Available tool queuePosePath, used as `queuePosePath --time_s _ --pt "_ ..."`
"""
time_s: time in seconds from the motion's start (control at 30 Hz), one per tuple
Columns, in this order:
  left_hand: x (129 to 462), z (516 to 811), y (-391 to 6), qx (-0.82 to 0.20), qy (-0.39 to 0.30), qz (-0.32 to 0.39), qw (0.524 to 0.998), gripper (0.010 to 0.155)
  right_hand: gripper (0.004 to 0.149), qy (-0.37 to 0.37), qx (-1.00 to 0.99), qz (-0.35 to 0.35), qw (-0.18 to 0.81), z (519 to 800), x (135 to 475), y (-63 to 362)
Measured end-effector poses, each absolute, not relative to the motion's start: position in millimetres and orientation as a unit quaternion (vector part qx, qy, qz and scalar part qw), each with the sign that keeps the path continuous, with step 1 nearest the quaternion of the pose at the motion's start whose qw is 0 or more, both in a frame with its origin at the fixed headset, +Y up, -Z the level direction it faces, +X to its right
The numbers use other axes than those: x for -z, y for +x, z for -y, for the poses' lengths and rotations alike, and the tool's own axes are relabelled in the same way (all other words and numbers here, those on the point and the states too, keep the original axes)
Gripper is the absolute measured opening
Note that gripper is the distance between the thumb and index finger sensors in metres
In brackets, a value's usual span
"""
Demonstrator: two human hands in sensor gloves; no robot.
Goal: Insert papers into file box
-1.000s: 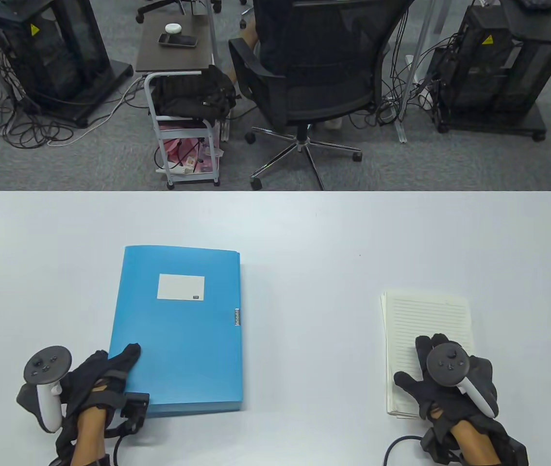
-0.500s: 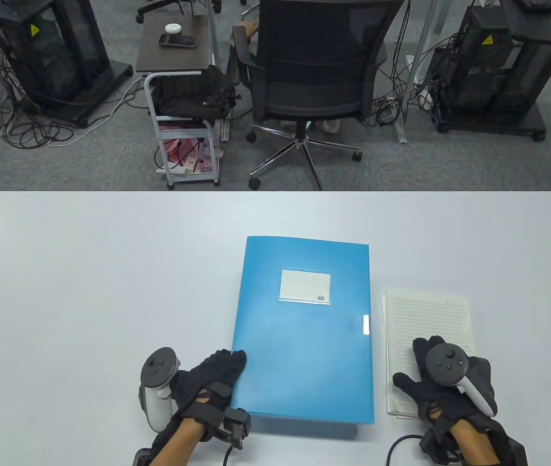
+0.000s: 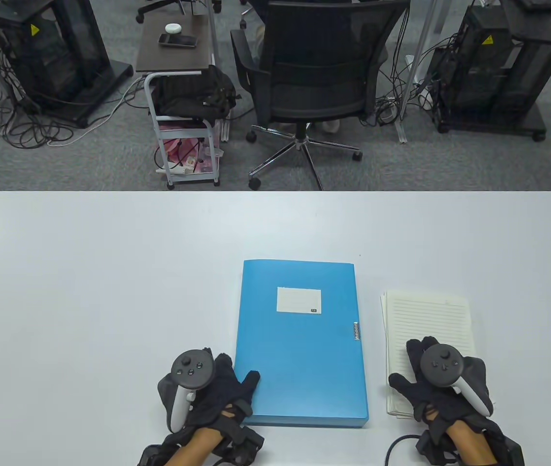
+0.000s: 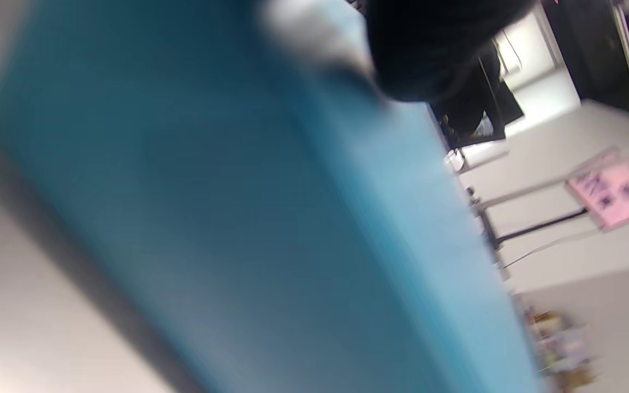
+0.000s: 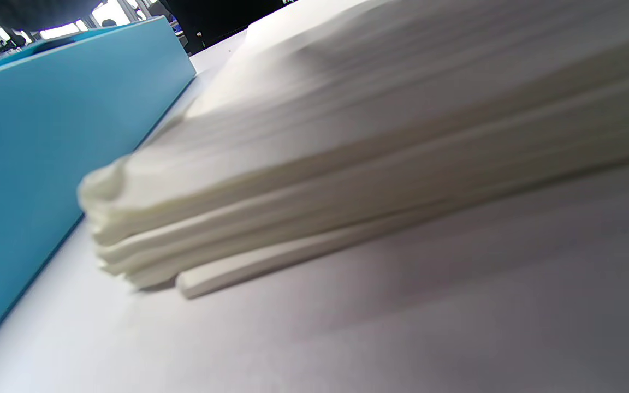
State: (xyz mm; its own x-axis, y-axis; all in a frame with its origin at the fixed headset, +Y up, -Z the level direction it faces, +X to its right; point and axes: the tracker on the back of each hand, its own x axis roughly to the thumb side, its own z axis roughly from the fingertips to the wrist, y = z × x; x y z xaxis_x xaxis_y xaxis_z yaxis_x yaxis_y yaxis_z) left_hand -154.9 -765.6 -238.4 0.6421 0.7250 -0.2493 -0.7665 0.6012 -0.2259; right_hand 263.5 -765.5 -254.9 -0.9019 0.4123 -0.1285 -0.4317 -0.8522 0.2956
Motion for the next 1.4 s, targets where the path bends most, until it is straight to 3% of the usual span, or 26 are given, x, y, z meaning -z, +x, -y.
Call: queuePosePath --time_s 0.23,0.43,0.53,0.83,1.0,1.17,1.4 --pt "229 739 -132 -0.429 -0.077 0.134 0.890 0.105 0.081 -0.018 -0.963 -0.157 0.217 765 254 260" --pt "231 754 -113 -0.255 -0.111 0.202 0.939 0.112 0.080 0.000 -0.965 -0.157 0.211 764 252 252" --pt "235 767 -109 -0.204 -0.155 0.210 0.944 0.110 0.080 0.005 -0.964 -0.158 0.213 763 251 251" --pt "232 763 -110 -0.237 -0.094 0.216 0.942 0.103 0.075 0.040 -0.960 -0.154 0.229 754 250 245" --pt "232 762 -107 -0.231 -0.073 0.214 0.946 0.095 0.066 0.128 -0.941 -0.175 0.260 746 233 221" --pt "231 763 -107 -0.237 -0.071 0.215 0.945 0.093 0.064 0.191 -0.942 -0.172 0.216 743 218 193" --pt "229 762 -107 -0.248 -0.046 0.211 0.944 0.082 0.060 0.197 -0.956 -0.161 0.145 752 213 177"
